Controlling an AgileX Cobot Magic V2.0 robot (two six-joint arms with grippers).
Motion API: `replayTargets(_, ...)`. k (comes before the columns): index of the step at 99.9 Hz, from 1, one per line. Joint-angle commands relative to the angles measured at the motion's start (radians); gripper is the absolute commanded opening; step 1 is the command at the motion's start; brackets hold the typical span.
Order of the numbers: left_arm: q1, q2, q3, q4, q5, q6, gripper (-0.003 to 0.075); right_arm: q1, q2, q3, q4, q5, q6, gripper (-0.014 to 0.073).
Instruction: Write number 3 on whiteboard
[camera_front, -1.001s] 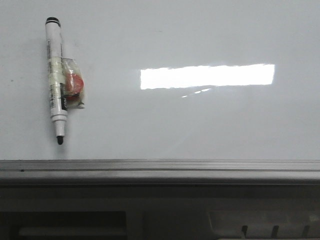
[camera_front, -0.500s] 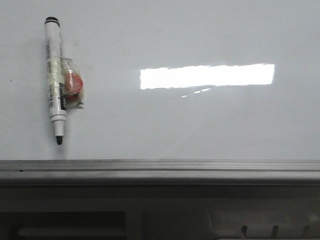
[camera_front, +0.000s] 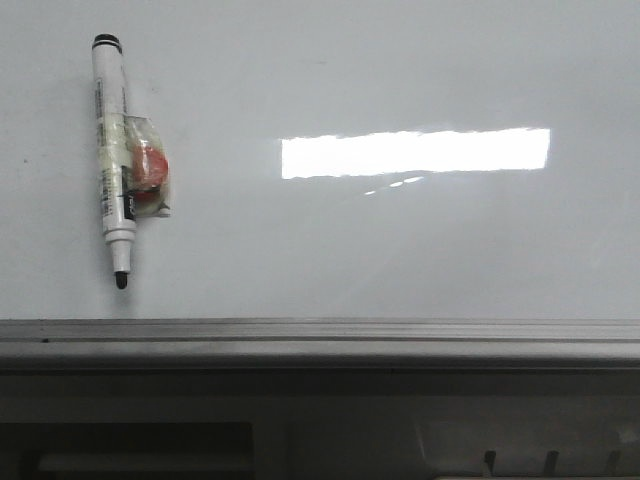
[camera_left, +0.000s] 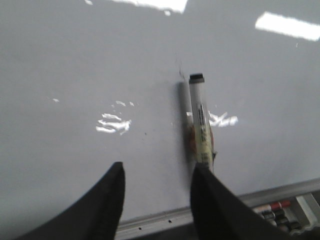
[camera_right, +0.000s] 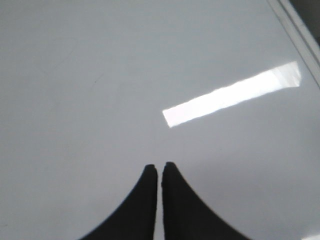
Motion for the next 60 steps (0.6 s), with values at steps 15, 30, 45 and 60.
replayTargets(15, -0.122, 0.253, -0.101, -0.164, 0.053, 0.129, 0.0356, 0.089, 0.154, -0.166, -0.042, 0.015, -0.001, 0.0454)
replayTargets(30, -0.221, 0.394, -0.101, -0.149, -0.015, 0.129, 0.0336, 0.119, 0.202, -0.180, -0.042, 0.033, -0.001, 0.0509)
replayTargets(45, -0.297, 0.515, -0.101, -0.158, -0.099, 0.129, 0.0336, 0.122, 0.207, -0.180, -0.042, 0.024, -0.001, 0.0509)
replayTargets(60, -0.367, 0.600, -0.101, -0.221, -0.181, 0.131, 0.0336, 0.122, 0.207, -0.180, -0.042, 0.014, -0.001, 0.0509)
